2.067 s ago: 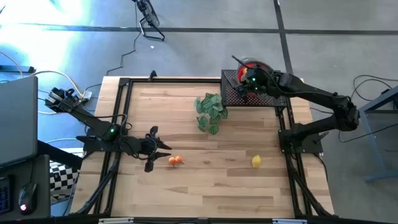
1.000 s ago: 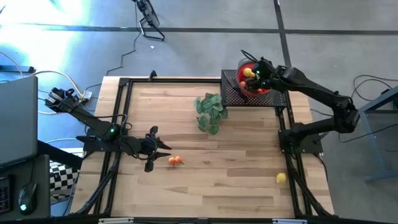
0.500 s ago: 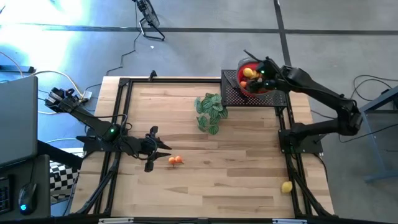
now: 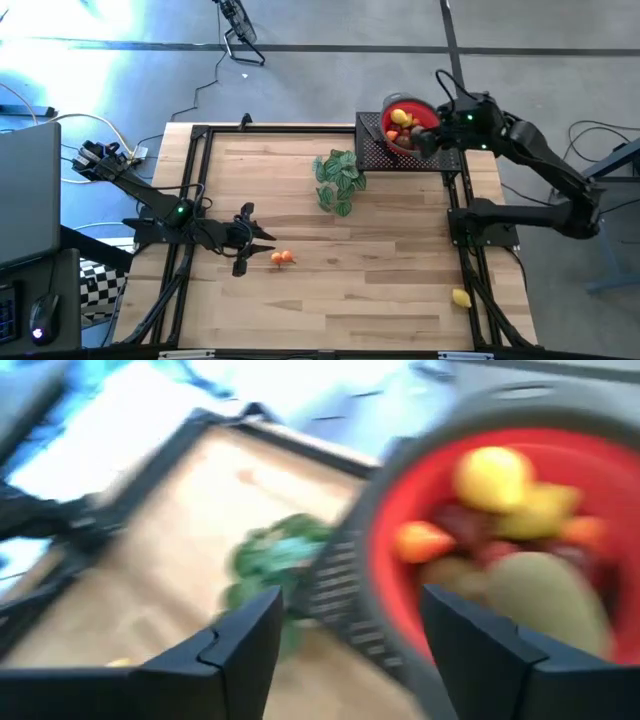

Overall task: Pick & Place Fruit
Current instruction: Put the lemon into the red colander

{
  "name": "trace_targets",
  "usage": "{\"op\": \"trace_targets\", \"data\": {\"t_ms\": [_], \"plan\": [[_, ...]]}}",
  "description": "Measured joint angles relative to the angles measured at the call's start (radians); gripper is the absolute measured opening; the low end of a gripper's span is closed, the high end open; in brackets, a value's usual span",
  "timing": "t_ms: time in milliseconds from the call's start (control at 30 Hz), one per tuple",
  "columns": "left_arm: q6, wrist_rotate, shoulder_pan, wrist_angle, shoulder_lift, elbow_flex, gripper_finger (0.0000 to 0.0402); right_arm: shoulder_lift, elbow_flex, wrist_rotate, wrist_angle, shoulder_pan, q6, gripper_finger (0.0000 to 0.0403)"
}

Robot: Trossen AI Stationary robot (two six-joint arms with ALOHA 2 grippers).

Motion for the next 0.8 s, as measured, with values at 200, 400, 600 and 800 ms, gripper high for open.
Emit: {"op": "trace_targets", "data": {"t_ms": [200, 400, 600, 800], "plan": [[0.000, 0.000, 0.000, 0.000, 0.000, 0.000, 0.0099, -0.008, 0.000, -0.101, 0.062, 0.106, -0.001, 0.0202], [0.000, 0.000, 0.000, 0.000, 0.000, 0.000, 0.0099, 0.031, 0.000, -0.096, 0.125, 0.238, -0.027, 0.0183], [0.000, 0.000, 0.000, 0.000, 0.000, 0.000, 0.0099, 0.090, 0.000, -0.071, 0.201, 0.353, -0.066, 0.0169], [0.000, 0.000, 0.000, 0.000, 0.000, 0.000, 0.0099, 0.167, 0.000, -0.044, 0.251, 0.444, -0.102, 0.0158]]}}
